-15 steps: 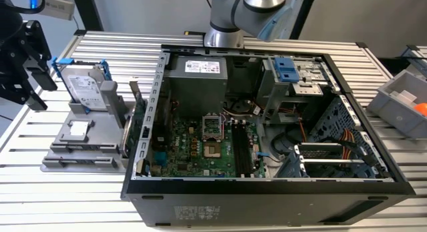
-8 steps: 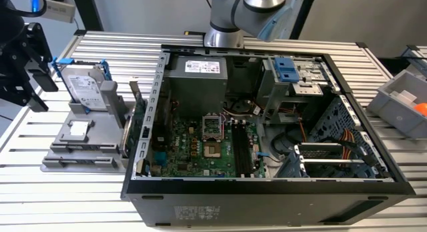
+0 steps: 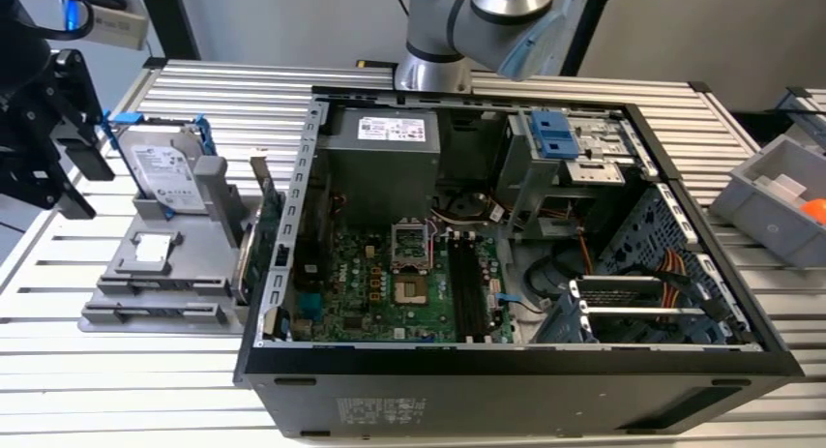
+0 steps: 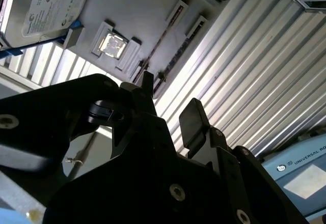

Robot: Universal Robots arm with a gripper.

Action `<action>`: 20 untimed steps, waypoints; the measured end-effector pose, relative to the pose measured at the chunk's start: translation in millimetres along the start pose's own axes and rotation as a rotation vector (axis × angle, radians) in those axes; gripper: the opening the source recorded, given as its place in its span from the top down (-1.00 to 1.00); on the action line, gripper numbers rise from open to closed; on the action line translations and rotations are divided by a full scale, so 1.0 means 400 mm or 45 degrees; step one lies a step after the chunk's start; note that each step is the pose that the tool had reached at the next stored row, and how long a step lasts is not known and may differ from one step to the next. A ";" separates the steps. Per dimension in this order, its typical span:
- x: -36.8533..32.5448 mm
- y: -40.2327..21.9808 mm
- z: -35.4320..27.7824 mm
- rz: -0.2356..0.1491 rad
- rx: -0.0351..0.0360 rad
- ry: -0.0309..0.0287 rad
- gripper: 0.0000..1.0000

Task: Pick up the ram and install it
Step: 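Pick up the ram and move it above insertion slot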

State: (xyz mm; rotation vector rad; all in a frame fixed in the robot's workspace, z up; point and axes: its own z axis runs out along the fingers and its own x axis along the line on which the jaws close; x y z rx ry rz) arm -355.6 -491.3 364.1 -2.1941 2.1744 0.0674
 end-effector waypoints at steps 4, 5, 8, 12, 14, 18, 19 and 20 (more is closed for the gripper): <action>0.000 0.000 0.005 0.000 0.0002 0.0053 -1.00; 0.000 0.000 0.006 0.000 0.0002 0.0066 -1.00; -0.001 0.000 0.009 0.000 -0.0001 0.0104 -1.00; -0.001 0.000 0.013 0.000 -0.0001 0.0137 -1.00; -0.002 0.000 0.015 0.000 -0.0001 0.0153 -1.00; -0.002 0.000 0.019 0.000 -0.0002 0.0183 -1.00; -0.002 0.000 0.020 0.000 -0.0002 0.0191 -1.00; -0.003 0.000 0.021 0.000 -0.0003 0.0198 -1.00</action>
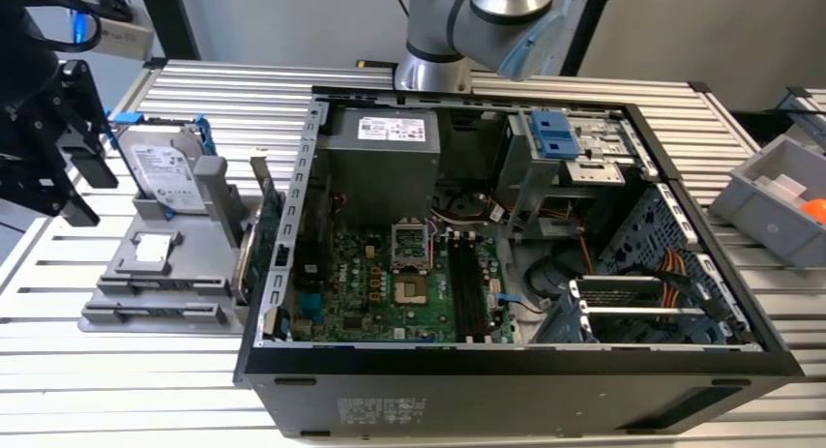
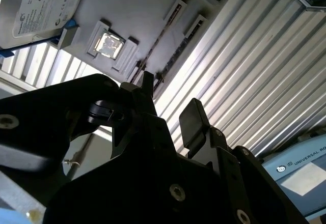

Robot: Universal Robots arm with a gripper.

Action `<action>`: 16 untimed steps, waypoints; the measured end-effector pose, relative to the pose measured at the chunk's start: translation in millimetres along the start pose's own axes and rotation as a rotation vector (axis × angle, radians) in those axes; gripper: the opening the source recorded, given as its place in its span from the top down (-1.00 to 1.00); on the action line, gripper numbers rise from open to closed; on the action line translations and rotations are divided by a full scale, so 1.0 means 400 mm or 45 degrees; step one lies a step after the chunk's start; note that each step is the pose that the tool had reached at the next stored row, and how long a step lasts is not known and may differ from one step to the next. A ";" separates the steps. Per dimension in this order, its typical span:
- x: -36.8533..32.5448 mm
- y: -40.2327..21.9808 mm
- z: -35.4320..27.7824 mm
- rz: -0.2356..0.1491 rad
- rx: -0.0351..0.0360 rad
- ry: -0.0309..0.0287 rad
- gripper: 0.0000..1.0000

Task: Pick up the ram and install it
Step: 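Pick up the ram and move it above insertion slot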

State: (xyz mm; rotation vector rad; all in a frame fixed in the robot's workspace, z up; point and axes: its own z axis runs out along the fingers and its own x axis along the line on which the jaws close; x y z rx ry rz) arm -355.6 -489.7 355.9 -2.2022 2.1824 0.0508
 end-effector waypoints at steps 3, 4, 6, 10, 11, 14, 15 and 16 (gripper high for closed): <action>-0.001 0.000 0.003 0.000 0.0002 0.0021 -1.00; -0.001 0.000 0.004 0.000 0.0001 0.0027 -1.00; -0.002 0.000 0.006 0.000 0.0002 0.0037 -1.00; -0.002 0.000 0.008 0.000 -0.0002 0.0054 -1.00; -0.002 0.000 0.009 0.000 -0.0002 0.0058 -1.00; -0.003 0.000 0.012 0.000 0.0001 0.0068 -1.00; -0.003 0.000 0.013 0.000 0.0000 0.0073 -1.00; -0.003 0.000 0.014 0.000 0.0000 0.0078 -1.00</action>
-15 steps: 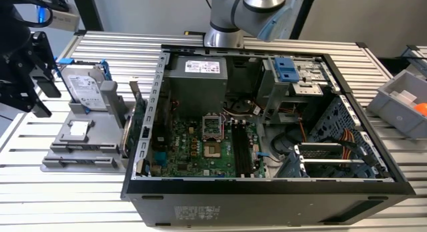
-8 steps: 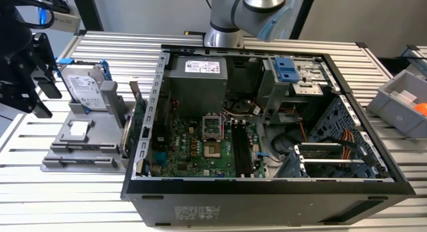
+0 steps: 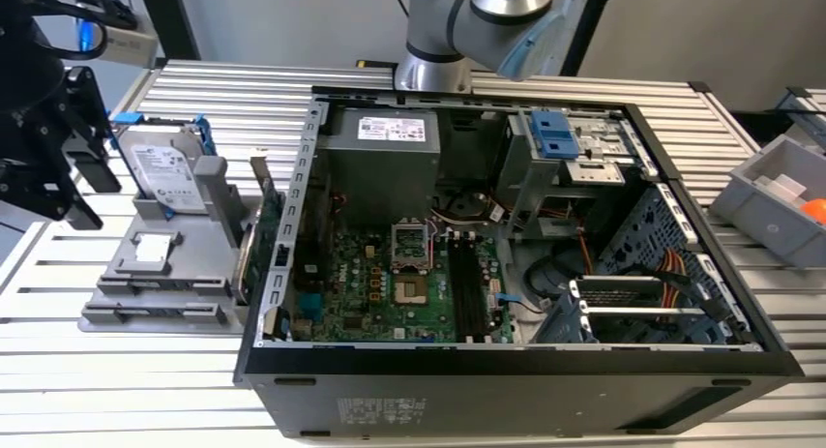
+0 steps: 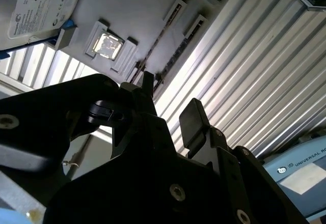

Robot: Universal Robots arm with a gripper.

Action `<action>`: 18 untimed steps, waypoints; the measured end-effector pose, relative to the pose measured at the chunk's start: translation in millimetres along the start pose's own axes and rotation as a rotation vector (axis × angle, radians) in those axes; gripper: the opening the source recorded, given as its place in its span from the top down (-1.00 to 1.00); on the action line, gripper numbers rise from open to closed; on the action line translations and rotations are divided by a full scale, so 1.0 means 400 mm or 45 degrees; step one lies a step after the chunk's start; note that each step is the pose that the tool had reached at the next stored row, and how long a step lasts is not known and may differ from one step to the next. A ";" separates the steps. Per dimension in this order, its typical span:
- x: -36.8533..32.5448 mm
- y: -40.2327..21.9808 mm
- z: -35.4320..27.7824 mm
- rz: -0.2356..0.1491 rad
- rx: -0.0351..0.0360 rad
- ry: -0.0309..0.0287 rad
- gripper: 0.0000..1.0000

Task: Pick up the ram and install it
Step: 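Pick up the ram and move it above insertion slot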

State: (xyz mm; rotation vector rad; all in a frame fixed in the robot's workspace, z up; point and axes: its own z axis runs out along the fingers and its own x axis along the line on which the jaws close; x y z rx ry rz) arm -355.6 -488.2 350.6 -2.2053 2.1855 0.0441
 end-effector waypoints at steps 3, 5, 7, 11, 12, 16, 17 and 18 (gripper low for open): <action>-0.001 0.000 0.003 0.000 0.0002 0.0014 -1.00; -0.001 0.000 0.004 0.000 0.0002 0.0023 -1.00; -0.001 0.000 0.005 0.000 -0.0001 0.0032 -1.00; -0.002 0.000 0.008 0.000 -0.0003 0.0048 -1.00; -0.002 0.000 0.008 0.000 -0.0002 0.0051 -1.00; -0.003 0.000 0.012 0.000 0.0001 0.0066 -1.00; -0.003 0.000 0.012 0.000 0.0002 0.0069 -1.00; -0.004 0.000 0.013 0.000 -0.0001 0.0076 -1.00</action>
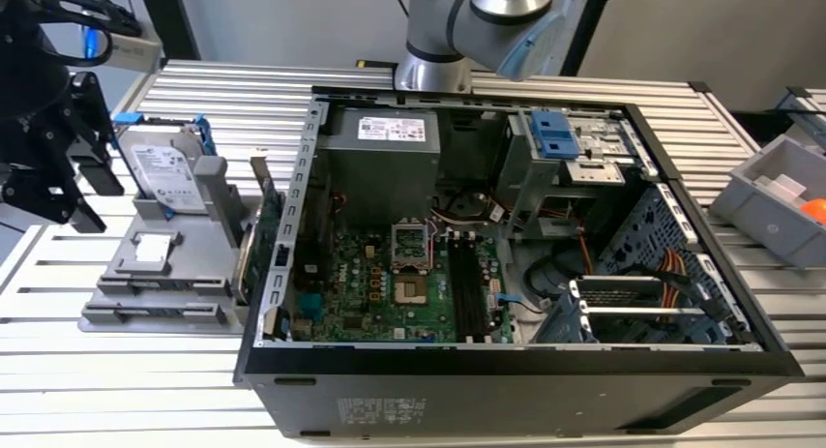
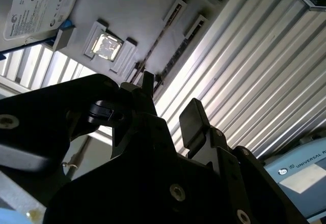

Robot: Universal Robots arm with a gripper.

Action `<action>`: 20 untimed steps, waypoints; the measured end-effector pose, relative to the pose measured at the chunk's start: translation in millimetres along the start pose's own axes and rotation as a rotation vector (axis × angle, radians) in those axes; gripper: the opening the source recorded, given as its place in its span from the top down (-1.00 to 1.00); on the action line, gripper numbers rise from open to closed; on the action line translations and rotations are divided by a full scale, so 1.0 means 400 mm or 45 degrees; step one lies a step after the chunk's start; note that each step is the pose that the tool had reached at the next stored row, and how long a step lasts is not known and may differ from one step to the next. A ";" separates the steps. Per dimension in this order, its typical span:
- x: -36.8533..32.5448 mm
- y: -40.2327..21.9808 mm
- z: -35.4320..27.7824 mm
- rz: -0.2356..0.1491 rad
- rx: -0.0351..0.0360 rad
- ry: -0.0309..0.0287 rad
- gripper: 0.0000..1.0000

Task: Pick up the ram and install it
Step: 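Pick up the ram and move it above insertion slot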

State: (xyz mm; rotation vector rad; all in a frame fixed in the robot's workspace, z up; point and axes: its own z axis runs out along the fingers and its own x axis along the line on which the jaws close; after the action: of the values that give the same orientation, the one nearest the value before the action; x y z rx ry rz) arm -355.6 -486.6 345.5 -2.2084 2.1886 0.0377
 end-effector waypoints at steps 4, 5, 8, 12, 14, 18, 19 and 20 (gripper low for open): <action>-0.001 0.000 0.003 0.000 0.0000 0.0010 -1.00; -0.001 0.000 0.004 0.000 -0.0001 0.0012 -1.00; -0.001 0.000 0.007 0.000 0.0001 0.0010 -1.00; -0.002 0.000 0.017 0.000 0.0002 0.0009 -1.00; -0.003 0.000 0.023 0.000 0.0000 0.0012 -1.00; -0.005 0.000 0.031 0.000 0.0001 0.0010 -1.00; -0.005 0.000 0.033 0.000 0.0001 0.0011 -1.00; -0.006 0.000 0.034 0.000 0.0001 0.0010 -1.00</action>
State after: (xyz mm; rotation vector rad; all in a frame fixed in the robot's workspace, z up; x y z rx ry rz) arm -355.6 -483.7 332.0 -2.2089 2.1888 0.0367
